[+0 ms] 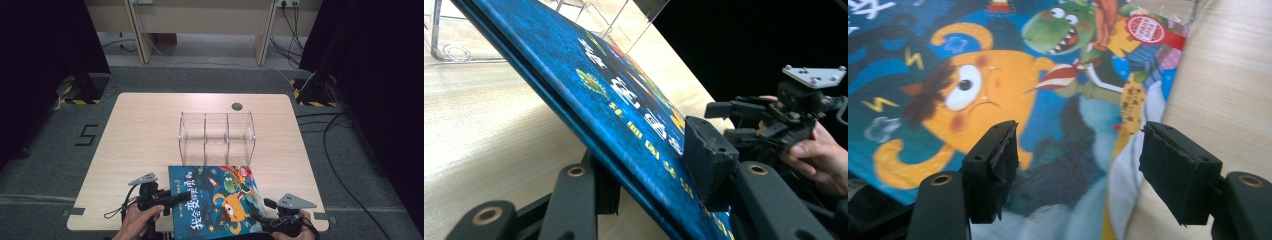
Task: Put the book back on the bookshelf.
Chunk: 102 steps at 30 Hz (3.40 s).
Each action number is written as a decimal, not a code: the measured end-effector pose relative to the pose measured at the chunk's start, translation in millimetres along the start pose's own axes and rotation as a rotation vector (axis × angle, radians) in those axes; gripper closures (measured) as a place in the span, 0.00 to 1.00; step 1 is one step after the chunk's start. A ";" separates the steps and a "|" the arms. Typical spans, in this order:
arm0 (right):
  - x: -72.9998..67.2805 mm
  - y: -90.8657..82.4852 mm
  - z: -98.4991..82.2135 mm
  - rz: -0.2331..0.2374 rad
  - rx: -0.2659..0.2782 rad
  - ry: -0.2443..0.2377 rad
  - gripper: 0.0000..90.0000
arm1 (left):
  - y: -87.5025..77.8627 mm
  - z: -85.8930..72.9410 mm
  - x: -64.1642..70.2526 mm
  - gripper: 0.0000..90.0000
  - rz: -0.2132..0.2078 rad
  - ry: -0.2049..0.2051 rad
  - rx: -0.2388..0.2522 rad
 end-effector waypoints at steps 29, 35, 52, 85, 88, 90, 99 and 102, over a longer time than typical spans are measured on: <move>-68.0 -10.3 -14.7 0.006 0.047 -0.116 0.31 | -4.1 8.6 7.1 0.68 0.063 -0.012 0.057; -80.2 -6.9 -16.2 0.023 0.044 -0.141 0.31 | -5.7 10.8 9.7 0.69 0.066 -0.007 0.070; -98.7 11.0 -12.6 -0.010 0.049 -0.227 0.29 | -5.0 13.1 15.5 0.69 0.099 -0.027 0.102; -120.5 48.9 6.4 -0.217 0.080 -0.604 0.42 | -1.3 9.2 20.1 0.67 0.113 -0.033 0.117; -125.9 47.4 6.6 -0.266 0.091 -0.719 0.52 | -0.9 8.1 20.4 0.66 0.111 -0.025 0.112; -126.4 45.8 5.2 -0.287 0.079 -0.708 0.54 | 0.0 7.4 21.2 0.65 0.103 -0.018 0.108; -118.3 29.0 17.4 -0.261 0.189 -0.532 0.55 | -1.1 6.8 24.3 0.47 0.047 0.001 0.055; -114.2 21.6 23.1 -0.236 0.236 -0.465 0.55 | -0.9 5.3 21.0 0.42 0.034 -0.028 0.043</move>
Point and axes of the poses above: each handheld gripper's, and its own axes: y roughly forward along the jaws, z roughly out of its top, x roughly to its right, the point moved 7 cm from there along y, roughly forward along the jaws, and after that the axes turned 5 degrees about x, right-handed, at the moved point
